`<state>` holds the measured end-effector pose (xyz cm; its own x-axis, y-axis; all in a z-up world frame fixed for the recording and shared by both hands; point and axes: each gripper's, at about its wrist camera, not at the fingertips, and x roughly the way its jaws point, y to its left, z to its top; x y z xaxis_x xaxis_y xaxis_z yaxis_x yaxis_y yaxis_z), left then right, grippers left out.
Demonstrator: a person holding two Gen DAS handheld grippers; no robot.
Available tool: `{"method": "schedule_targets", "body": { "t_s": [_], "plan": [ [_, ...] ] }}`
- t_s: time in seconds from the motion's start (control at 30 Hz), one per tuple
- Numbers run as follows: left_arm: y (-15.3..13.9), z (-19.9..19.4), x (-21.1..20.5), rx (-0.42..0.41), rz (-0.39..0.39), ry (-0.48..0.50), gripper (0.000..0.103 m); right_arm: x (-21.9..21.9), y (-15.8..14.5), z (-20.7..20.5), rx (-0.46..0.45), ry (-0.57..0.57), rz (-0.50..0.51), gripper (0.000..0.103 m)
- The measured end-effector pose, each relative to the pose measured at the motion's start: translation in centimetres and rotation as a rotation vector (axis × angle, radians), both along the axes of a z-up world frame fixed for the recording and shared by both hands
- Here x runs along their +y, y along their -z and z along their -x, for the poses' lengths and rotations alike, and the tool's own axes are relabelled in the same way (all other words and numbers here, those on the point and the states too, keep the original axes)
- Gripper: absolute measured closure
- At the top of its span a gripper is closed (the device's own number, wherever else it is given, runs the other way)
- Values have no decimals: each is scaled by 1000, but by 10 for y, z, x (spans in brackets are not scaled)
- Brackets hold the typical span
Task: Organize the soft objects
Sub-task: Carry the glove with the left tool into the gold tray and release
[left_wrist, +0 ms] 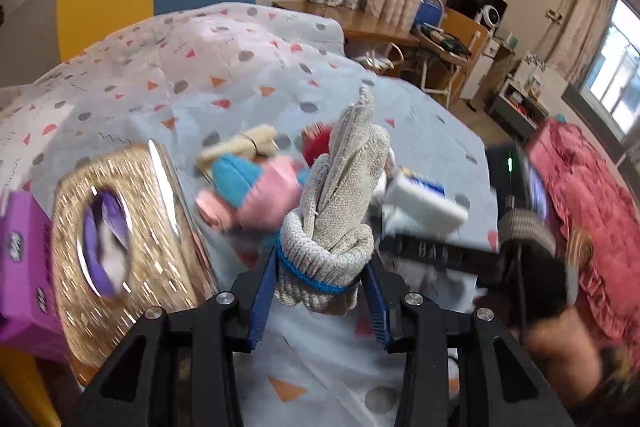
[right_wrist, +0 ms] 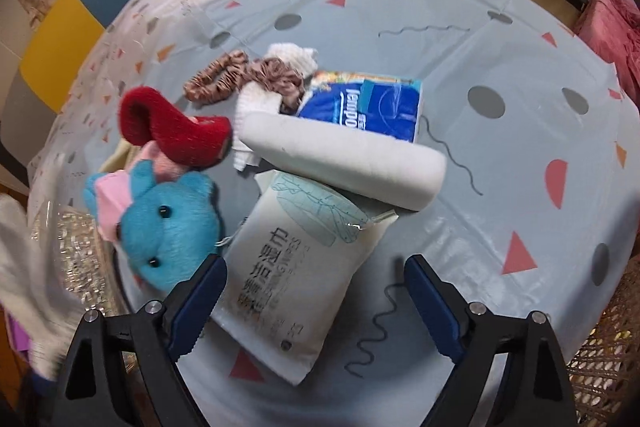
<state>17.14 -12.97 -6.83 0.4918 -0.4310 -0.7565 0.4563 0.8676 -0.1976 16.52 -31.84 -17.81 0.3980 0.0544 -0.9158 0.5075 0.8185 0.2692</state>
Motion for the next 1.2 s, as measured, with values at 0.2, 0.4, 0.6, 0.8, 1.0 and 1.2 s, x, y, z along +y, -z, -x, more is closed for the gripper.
{"method": "schedule_targets", "body": {
  "t_s": [0.2, 0.4, 0.6, 0.8, 1.0, 1.2],
  "plan": [
    [-36, -37, 27, -42, 36, -106, 61, 1, 3, -9, -4, -20, -16, 16],
    [-69, -66, 95, -95, 56, -282, 61, 12, 3, -15, -3, -82, 11, 27],
    [-75, -74, 191, -114, 67, -482, 61, 19, 1, -22, -9, -107, 53, 34],
    [-48, -49, 281, -98, 63, -653, 61, 18, 2, -21, -11, -117, 63, 34],
    [6, -9, 330, -22, 24, -749, 60, 22, -2, -14, -16, -130, 86, 40],
    [66, 10, 331, 101, -2, -763, 51, 34, -7, -15, -37, -159, 131, 50]
  ]
}}
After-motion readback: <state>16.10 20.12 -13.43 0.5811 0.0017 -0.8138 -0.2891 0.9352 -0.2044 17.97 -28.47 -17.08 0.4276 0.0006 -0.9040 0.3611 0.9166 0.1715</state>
